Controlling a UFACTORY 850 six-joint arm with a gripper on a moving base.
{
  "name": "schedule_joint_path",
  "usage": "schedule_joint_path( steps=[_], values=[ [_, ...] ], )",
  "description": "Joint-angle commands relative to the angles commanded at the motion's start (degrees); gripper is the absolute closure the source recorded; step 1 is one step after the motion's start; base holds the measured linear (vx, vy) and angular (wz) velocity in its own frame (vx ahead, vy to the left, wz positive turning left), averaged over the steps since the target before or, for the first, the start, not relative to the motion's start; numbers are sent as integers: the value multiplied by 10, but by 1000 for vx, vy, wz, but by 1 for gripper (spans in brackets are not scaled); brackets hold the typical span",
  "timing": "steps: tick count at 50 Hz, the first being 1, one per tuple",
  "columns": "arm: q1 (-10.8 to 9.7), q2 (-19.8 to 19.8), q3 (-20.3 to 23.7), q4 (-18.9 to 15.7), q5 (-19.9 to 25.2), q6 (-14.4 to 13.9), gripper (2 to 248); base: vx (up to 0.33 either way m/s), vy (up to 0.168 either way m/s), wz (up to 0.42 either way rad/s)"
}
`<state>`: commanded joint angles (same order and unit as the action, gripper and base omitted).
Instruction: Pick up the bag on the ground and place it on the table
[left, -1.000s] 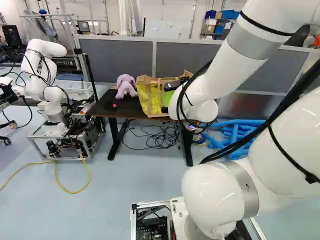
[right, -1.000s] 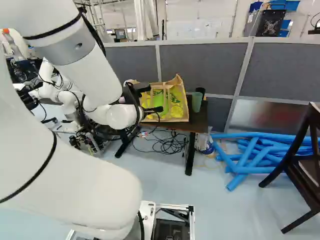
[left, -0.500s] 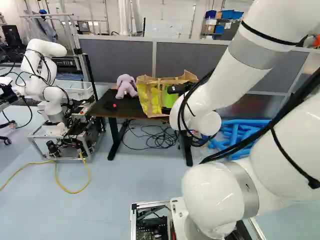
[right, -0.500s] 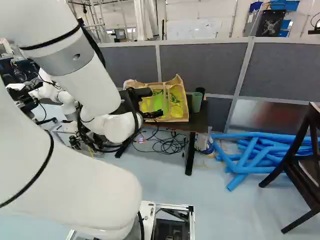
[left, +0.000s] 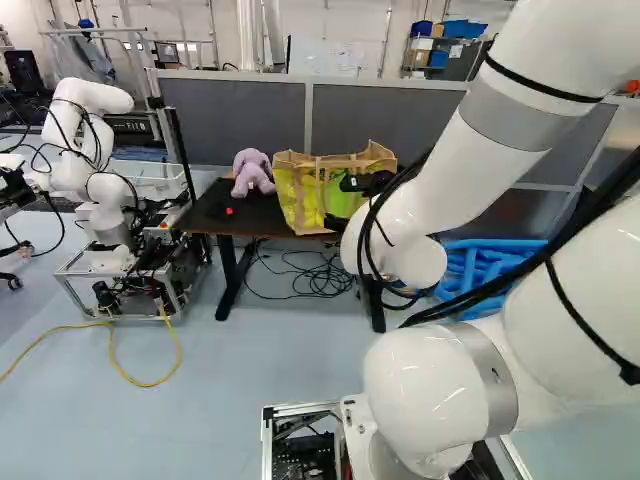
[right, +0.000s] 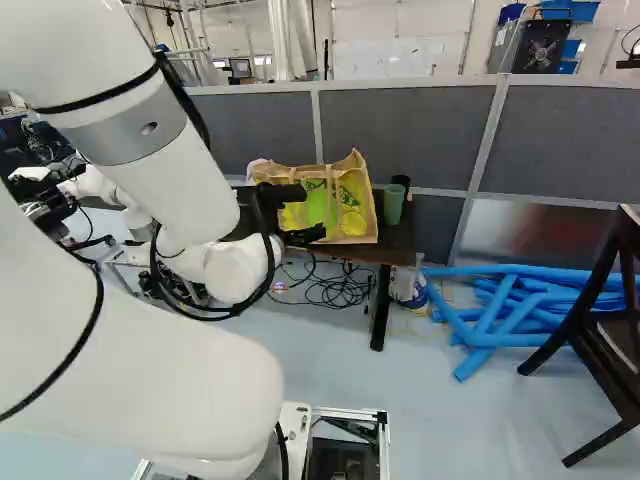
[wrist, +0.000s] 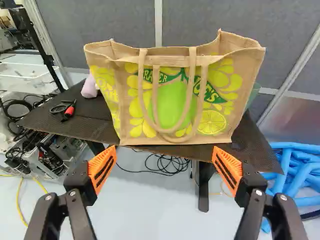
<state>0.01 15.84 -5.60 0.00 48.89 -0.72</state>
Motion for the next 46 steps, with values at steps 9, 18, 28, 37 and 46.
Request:
schedule_joint_path(
  steps=[9,18,28,37,46],
  values=[
    [0,1,4,0,8,5,3,0,0,0],
    [0,2,6,0,11,7,3,0,0,0],
    [0,2,6,0,11,7,3,0,0,0],
    [0,2,6,0,11,7,3,0,0,0],
    [0,2,6,0,11,7,3,0,0,0]
  ],
)
